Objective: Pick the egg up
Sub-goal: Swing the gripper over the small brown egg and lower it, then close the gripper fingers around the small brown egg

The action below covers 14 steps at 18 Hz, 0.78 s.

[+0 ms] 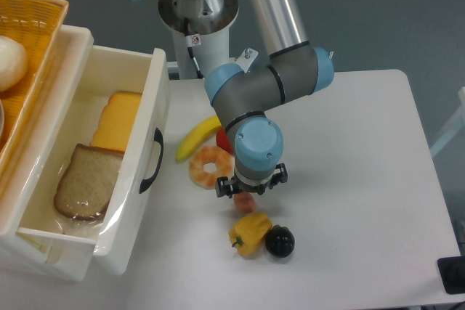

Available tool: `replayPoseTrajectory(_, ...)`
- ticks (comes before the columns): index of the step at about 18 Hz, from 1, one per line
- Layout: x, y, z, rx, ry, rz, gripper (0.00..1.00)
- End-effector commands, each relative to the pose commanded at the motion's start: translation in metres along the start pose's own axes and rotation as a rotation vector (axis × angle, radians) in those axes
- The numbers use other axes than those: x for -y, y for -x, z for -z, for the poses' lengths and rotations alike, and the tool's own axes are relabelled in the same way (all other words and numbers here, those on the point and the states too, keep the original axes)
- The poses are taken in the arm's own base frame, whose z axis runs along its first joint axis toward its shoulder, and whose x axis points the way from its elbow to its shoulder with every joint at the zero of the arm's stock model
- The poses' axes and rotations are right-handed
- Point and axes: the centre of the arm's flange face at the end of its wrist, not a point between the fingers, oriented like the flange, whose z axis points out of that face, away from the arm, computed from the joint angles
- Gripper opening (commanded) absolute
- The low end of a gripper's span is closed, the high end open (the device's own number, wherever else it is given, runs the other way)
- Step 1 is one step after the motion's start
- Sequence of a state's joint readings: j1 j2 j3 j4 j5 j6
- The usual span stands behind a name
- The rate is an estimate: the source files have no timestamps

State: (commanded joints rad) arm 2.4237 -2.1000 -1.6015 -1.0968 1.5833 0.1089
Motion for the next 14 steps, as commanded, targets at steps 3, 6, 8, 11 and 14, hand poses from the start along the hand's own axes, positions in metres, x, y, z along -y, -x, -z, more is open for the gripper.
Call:
replayPoseTrajectory(3, 0.002, -0.004, 0.002, -0.045, -0.029, 0.023, 1.00)
replayPoseTrajectory(6, 0.002, -0.009, -0.002, -0.046, -0.032, 0.023, 1.00)
replayPoseTrajectory(8, -0.001, -0.011, -0.008, -0.047, -0.021, 0.020, 1.00)
replayPoseTrajectory(11, -0.002, -0.013, -0.008, -0.047, -0.021, 0.015, 1.00)
replayPoseTrajectory(14, 0.000, -0.013, -0.019, -0.045, -0.006, 0.015, 1.00)
